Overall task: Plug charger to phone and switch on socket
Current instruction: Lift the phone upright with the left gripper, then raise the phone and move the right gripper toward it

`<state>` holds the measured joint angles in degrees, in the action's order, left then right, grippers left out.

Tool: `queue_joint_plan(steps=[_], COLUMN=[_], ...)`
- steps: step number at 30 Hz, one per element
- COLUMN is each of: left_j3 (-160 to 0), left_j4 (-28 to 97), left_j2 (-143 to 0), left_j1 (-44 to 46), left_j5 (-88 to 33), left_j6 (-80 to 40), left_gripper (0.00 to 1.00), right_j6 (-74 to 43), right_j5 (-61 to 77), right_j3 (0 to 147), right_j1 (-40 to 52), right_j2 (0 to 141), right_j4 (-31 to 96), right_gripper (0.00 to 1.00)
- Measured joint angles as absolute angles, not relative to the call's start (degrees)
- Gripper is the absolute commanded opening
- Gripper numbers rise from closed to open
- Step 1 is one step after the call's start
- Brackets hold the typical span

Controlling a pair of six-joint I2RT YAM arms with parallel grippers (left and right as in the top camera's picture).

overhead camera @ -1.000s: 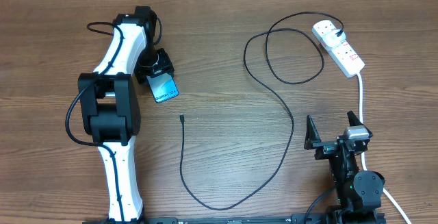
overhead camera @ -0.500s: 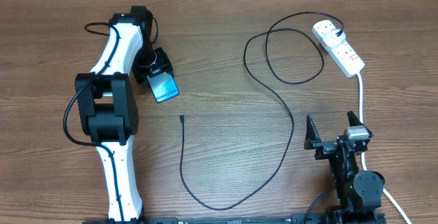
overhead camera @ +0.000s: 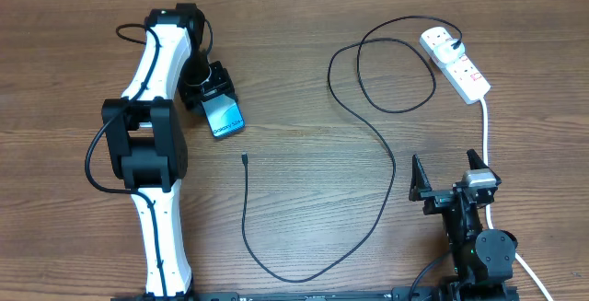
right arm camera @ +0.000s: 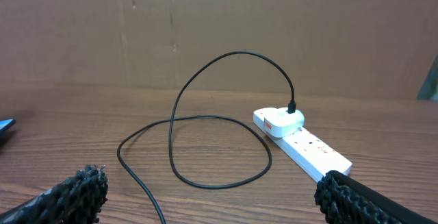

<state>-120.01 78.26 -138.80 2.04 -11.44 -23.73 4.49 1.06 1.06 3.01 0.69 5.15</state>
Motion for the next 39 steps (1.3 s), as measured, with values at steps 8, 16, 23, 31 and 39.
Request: queue_joint_plan(steps=[8, 16, 23, 31, 39], left_j3=[-120.92, -120.92, -120.92, -120.92, -121.08], left_j4=[80.05, 81.03, 82.32, 85.95, 88.33], left_j2=[-138.82, -138.82, -138.82, -138.82, -138.82], left_j1=[1.83, 1.72, 0.93, -0.23, -0.21], left_j5=[-21.04, -34.2, -47.75, -62.39, -73.03], left_j6=[-19.94, -14.98, -9.21, -2.26, 2.68], left_gripper=[0.57, 0.57, 0.58, 0.61, 0.61], right_j6=[4.47, 4.47, 4.58, 4.05, -3.09], right_j5=[1.04, 1.04, 0.51, 1.78, 9.72], right_j3=[1.06, 1.06, 1.06, 1.06, 1.23], right_j1=[2.98, 2.98, 2.98, 2.98, 3.01], right_j2=[0.69, 0.69, 0.69, 0.69, 0.78], right_j4=[5.17, 5.15, 5.13, 4.95, 3.57], right_gripper=[1.0, 1.0, 1.0, 1.0, 1.0])
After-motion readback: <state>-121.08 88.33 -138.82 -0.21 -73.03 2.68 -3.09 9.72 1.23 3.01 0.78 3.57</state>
